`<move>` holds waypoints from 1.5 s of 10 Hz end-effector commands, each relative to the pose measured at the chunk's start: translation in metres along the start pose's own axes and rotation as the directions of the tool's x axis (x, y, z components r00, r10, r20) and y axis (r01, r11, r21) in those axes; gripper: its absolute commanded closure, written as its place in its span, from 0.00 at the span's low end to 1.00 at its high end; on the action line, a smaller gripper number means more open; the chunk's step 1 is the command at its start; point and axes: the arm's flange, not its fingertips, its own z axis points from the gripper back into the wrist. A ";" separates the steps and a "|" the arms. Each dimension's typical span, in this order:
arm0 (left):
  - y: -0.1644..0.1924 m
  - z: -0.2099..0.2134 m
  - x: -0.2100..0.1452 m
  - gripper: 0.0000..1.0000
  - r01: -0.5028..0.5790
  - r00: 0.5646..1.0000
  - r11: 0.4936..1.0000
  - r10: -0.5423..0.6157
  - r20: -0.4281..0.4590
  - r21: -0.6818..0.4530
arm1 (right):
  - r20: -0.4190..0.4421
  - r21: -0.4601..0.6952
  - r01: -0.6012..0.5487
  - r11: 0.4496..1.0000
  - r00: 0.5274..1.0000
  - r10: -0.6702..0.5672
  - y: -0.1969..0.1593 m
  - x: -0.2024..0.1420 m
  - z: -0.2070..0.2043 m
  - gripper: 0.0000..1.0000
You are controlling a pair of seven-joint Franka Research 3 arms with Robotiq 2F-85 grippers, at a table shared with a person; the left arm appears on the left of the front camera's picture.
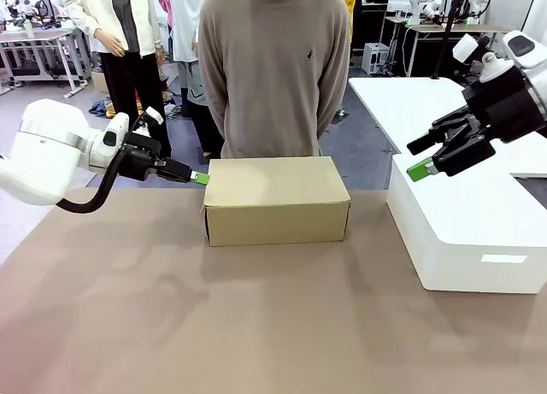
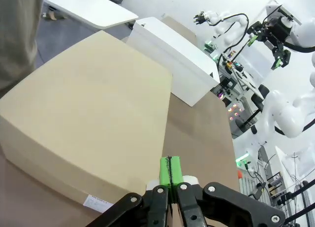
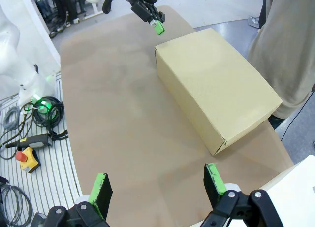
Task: Pack the shoes into the box.
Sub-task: Close the Shoes Box, then press down on the lid of the Shoes Box.
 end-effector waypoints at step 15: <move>-0.107 0.055 0.040 0.06 0.220 0.952 0.944 -0.153 -0.265 0.247 | -0.056 0.024 0.093 0.995 0.994 -0.091 -0.040 0.093 -0.038 0.20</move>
